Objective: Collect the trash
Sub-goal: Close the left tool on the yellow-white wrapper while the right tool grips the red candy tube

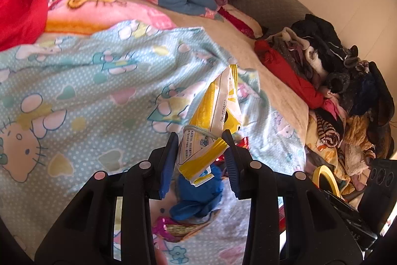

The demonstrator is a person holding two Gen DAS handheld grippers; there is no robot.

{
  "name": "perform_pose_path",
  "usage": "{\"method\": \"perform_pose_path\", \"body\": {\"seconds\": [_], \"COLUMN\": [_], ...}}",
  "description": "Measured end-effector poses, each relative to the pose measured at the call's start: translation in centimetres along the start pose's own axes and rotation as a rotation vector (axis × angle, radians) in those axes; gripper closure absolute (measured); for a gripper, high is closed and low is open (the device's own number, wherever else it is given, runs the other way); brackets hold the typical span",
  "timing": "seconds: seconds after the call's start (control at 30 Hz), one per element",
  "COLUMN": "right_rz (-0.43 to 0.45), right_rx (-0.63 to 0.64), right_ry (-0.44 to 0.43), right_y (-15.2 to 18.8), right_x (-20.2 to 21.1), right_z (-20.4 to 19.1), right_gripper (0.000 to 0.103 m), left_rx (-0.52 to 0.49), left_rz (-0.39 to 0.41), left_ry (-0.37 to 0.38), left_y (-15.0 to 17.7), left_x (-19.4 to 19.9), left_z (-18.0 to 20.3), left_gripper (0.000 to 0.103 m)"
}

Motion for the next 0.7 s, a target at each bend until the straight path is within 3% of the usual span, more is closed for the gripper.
{"method": "perform_pose_path", "body": {"seconds": [0.3,0.7], "right_rz": [0.058,0.129], "right_rx": [0.009,-0.022], "right_ry": [0.025,0.056], "right_y": [-0.6,-1.3], "right_x": [2.3,5.7], "right_z": [0.3,2.0], "right_gripper": [0.064,0.065], "left_rx": [-0.033,-0.088], "left_rz": [0.040,0.036], "left_ry": [0.036,0.074], "left_y": [-0.6,0.3], "left_x": [1.5,1.9], "left_z": [2.8,6.3], "left_gripper": [0.074,0.074]}}
Point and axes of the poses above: each gripper's, at about its wrist camera, not at the fingertips, and x roughly against the way its jaws point, z to its right, y to its underside, the point moved 2 cm from there along -x, roughly the way its jaws point, and after that the axes turned 7 degrees about -y, right-handed, at the moved point
